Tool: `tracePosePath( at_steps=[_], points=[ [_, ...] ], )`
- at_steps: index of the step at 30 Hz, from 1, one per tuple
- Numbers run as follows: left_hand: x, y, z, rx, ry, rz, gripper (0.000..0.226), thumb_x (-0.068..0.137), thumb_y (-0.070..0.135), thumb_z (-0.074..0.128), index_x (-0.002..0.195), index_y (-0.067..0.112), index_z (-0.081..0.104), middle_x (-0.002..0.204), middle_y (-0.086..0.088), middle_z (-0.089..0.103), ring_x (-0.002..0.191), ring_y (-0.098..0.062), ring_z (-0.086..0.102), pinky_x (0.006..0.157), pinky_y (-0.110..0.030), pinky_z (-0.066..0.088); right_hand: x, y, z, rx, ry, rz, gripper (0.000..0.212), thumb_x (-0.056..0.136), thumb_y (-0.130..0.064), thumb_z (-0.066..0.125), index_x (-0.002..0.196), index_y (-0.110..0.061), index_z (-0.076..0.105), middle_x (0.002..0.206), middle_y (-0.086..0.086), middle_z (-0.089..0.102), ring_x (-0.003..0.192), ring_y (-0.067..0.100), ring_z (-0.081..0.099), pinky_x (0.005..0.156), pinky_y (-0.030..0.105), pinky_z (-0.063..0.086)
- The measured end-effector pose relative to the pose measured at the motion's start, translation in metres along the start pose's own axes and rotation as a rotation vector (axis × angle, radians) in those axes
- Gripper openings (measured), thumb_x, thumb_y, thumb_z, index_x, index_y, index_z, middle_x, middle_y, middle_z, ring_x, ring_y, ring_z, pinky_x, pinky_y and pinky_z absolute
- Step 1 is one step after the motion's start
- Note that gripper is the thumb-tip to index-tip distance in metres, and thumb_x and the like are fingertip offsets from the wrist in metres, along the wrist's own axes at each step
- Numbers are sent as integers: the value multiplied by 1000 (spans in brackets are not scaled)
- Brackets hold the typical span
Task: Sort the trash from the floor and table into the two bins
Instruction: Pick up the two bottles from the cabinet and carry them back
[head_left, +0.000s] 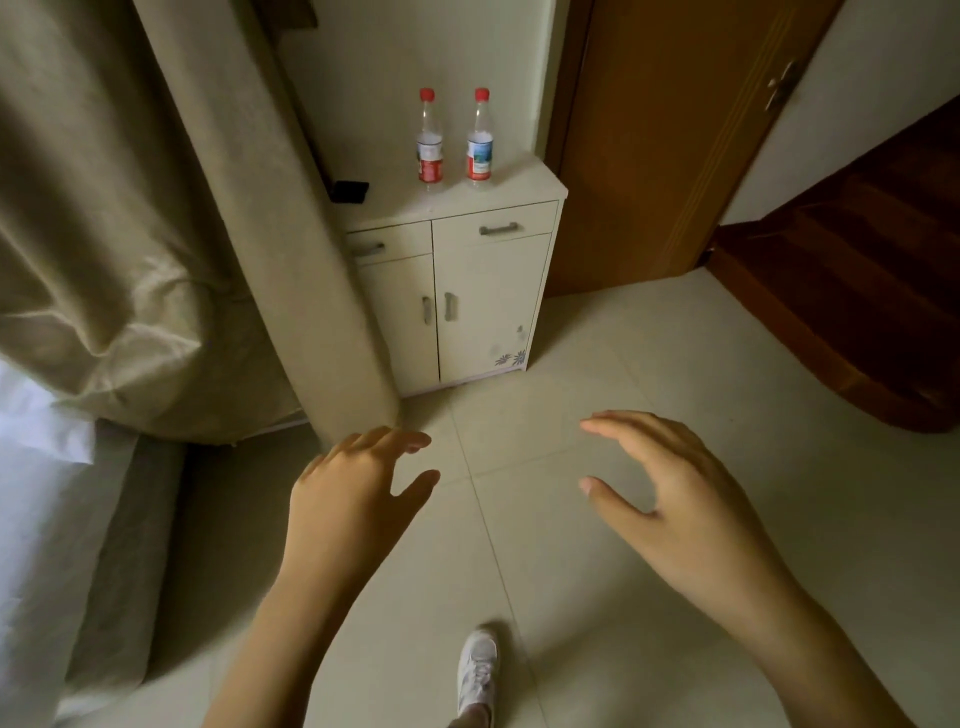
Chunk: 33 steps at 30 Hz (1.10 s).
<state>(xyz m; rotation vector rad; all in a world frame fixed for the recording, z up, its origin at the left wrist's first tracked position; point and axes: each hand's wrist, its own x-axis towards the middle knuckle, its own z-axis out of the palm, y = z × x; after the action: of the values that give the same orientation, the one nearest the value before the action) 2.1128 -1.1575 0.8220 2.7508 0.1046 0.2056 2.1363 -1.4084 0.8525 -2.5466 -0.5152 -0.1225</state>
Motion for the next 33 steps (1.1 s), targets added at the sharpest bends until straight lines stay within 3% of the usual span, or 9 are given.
tracePosePath(
  at_steps=[5, 9, 15, 21, 26, 28, 33],
  points=[
    [90, 5, 13, -5, 4, 35, 32, 82, 42, 68, 110, 27, 67, 106, 8, 70, 91, -16, 67, 72, -37, 58, 80, 29, -9, -3, 16, -5, 43, 80, -39, 59, 121, -27, 59, 121, -16, 58, 115, 0, 45, 93, 12, 33],
    [153, 10, 20, 10, 3, 39, 30, 84, 45, 64, 111, 31, 65, 110, 11, 68, 94, -16, 66, 74, -37, 56, 137, 57, -9, 37, 8, 6, 46, 80, -42, 56, 124, -29, 57, 123, -17, 57, 117, 0, 45, 94, 21, 39],
    [244, 8, 41, 22, 35, -31, 30, 78, 37, 72, 106, 27, 68, 102, 5, 70, 83, -18, 68, 66, -32, 55, 251, 101, 3, 53, -29, -71, 42, 81, -39, 59, 122, -30, 58, 122, -17, 57, 115, 0, 45, 91, 19, 38],
    [342, 12, 62, 73, 70, -153, 32, 81, 41, 67, 111, 30, 65, 108, 6, 69, 86, -14, 66, 69, -29, 52, 375, 151, 4, 64, -104, -195, 40, 84, -32, 64, 124, -27, 57, 124, -17, 55, 115, -2, 42, 89, 16, 34],
    [410, 24, 69, 86, 81, -214, 34, 81, 45, 64, 112, 29, 65, 106, 7, 68, 65, -4, 48, 65, -26, 51, 460, 182, 0, 72, -156, -258, 40, 83, -28, 68, 122, -25, 59, 123, -15, 57, 114, -4, 41, 89, 7, 31],
    [429, 24, 70, 93, 78, -246, 35, 81, 46, 62, 111, 30, 65, 107, 8, 69, 70, -5, 55, 66, -26, 52, 488, 190, 2, 81, -173, -262, 40, 82, -27, 69, 121, -24, 60, 121, -16, 56, 113, -4, 40, 85, -1, 29],
    [483, 9, 75, 91, 64, -354, 38, 82, 46, 63, 117, 31, 62, 114, 9, 66, 83, -12, 63, 70, -29, 54, 556, 204, 14, 87, -204, -307, 39, 82, -35, 63, 119, -24, 61, 120, -11, 60, 112, -1, 45, 88, 10, 34]
  ],
)
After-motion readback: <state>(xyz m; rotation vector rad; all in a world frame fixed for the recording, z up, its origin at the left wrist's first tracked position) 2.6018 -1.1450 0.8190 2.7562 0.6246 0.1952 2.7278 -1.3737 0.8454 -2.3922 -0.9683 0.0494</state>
